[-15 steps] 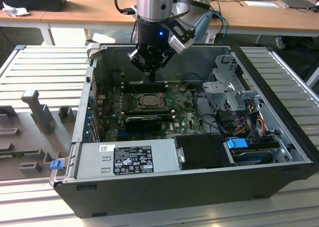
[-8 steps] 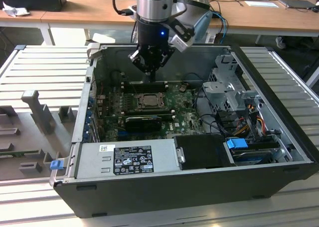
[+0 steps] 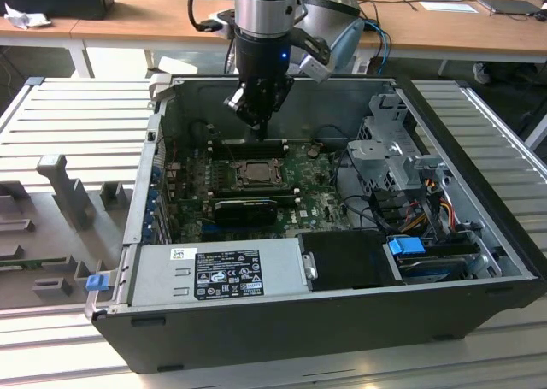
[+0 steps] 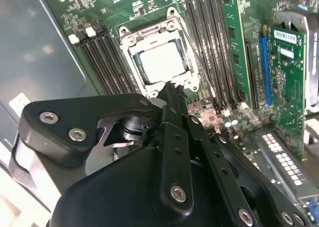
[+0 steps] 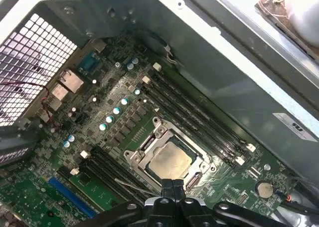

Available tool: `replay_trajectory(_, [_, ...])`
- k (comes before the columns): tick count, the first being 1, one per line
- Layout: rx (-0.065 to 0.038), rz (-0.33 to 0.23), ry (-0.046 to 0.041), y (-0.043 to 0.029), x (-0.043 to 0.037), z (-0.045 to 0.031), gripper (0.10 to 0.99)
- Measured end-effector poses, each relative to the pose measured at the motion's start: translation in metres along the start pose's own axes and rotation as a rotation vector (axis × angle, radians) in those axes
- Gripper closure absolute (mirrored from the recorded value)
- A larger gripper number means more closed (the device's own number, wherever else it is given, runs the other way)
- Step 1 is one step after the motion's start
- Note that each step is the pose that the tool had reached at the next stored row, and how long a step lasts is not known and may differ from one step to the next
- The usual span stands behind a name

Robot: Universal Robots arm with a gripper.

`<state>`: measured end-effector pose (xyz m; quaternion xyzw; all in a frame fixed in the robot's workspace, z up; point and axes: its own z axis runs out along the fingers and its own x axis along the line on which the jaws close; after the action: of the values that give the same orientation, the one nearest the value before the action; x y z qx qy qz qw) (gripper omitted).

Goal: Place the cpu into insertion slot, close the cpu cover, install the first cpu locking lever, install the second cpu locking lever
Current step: 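Install the first cpu locking lever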

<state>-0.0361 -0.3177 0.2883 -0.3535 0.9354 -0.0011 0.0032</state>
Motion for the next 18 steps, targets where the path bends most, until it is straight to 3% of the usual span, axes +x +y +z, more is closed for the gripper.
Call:
replay_trajectory(3, [0.000,-0.044,-0.0003,0.0000,0.0000,0.0000,0.980])
replay_trajectory(10, [0.001,0.077,0.0007,0.0001,0.0002,0.0019,0.980])
replay_trajectory(18, [0.002,0.263,0.0013,0.0001,0.0002,0.0024,0.980])
